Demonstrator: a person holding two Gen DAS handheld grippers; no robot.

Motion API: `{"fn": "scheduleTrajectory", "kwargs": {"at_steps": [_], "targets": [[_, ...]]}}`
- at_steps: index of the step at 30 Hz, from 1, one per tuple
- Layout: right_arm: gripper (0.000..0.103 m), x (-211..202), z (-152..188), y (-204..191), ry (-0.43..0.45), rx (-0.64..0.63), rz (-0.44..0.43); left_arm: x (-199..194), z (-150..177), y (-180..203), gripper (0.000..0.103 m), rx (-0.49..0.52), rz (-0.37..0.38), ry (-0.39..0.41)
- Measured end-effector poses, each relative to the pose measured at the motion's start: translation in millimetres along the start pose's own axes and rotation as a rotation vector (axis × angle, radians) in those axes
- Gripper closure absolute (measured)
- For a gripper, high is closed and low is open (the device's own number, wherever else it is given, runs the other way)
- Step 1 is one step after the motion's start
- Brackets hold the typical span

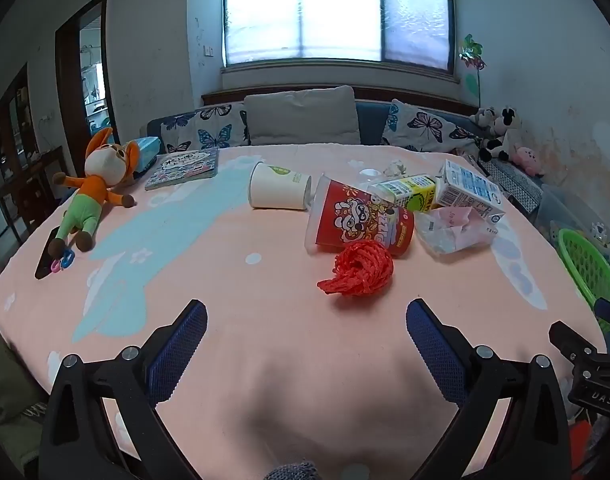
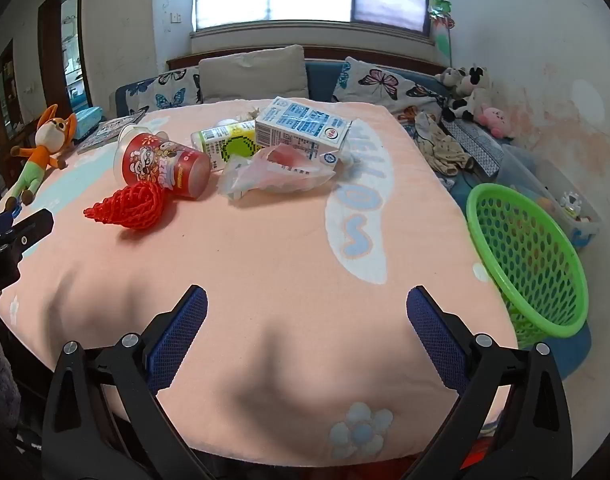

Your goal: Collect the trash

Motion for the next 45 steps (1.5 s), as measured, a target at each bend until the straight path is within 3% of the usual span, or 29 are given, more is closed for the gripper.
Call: {"fn": "scheduleTrajectory", "kwargs": {"at_steps": [45], "targets": [[0.004,10,-4,-5,-0.011,-0.003,-0.006,14,7,4,0.006,0.003,0.006,-0.027]]}}
Point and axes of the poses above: each gripper's, at about its wrist camera, not at the fingertips, and x roughly the way its jaws point, y to its right, z to its underside, the point moved 5 cm from there along x, roughly the way its jaws point, and after that the axes turned 4 degrees about y, right-handed, at the moved point
